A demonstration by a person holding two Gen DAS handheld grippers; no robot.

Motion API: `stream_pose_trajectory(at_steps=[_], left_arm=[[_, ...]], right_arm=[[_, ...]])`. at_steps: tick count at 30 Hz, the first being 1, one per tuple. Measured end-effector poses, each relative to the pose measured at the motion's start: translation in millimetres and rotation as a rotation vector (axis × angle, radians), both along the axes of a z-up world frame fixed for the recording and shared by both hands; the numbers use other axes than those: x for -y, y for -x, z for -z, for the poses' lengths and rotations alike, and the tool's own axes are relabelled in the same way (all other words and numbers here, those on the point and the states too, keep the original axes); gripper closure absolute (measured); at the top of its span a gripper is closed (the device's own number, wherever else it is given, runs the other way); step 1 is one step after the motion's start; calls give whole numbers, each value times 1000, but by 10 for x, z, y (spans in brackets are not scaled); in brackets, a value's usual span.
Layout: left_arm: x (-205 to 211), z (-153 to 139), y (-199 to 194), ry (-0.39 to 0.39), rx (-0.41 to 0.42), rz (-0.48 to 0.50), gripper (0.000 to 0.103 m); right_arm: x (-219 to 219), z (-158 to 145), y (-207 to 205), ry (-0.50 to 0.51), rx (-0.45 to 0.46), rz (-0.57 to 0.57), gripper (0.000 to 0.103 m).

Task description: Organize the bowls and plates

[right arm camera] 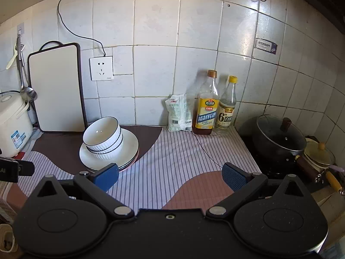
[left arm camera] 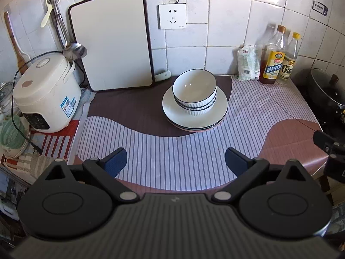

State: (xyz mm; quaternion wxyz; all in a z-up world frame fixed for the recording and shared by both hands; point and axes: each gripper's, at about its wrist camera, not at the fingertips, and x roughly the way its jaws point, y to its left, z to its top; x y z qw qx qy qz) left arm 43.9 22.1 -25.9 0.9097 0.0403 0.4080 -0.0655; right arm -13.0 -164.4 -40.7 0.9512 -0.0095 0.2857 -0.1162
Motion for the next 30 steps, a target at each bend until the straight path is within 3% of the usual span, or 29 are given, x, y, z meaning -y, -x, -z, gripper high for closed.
stream_pose_trajectory(at_steps=[21, 30], left_arm=[[-13, 212, 285, 3, 123, 0, 4], [-17, 297, 346, 8, 146, -2, 4]], right_arm=[[-17, -17, 318, 2, 125, -11, 0], [-1, 59, 336, -15, 119, -8, 0]])
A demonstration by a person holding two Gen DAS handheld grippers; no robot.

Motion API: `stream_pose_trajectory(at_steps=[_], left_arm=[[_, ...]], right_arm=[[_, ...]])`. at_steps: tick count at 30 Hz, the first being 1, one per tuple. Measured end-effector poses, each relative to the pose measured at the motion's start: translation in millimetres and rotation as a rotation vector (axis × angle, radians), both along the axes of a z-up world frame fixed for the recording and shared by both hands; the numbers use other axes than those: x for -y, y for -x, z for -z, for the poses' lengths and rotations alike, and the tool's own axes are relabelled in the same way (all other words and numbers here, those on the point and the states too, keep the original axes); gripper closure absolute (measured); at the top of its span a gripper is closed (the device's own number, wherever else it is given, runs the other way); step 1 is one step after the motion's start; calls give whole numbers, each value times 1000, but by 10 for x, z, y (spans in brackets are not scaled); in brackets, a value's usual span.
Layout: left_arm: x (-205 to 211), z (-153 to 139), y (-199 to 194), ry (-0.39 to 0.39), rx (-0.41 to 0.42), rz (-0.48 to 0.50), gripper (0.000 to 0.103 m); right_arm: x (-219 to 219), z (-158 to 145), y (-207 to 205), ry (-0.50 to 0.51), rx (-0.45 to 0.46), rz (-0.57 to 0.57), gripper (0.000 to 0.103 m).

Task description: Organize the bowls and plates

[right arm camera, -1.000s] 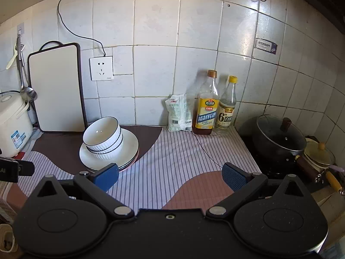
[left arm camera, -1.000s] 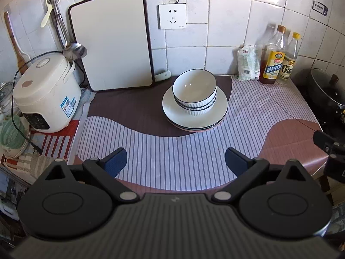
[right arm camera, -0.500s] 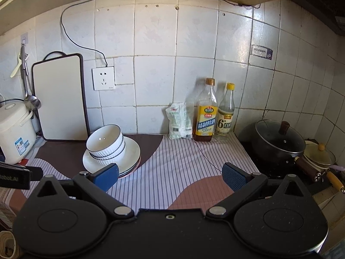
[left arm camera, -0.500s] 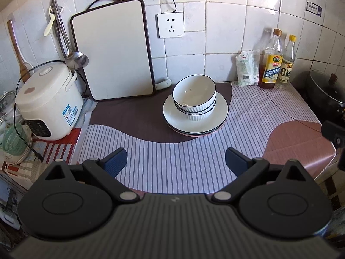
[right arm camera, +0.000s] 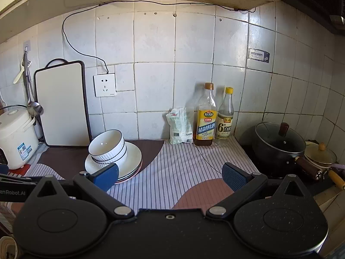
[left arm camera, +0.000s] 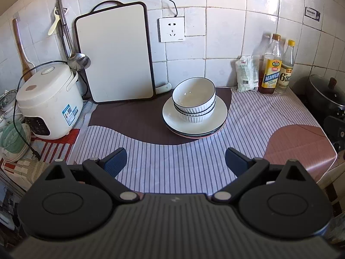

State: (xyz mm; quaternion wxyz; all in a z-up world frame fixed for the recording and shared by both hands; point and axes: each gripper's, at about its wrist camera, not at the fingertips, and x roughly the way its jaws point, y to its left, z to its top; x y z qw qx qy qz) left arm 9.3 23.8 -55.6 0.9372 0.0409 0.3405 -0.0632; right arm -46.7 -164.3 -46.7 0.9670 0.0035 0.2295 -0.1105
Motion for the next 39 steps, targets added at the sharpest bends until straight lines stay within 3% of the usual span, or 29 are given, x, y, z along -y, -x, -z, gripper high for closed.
stream_pose_trajectory(at_steps=[39], left_arm=[[-58, 17, 56, 4, 20, -23, 1]], right_arm=[[-78, 143, -64, 16, -65, 37, 0]])
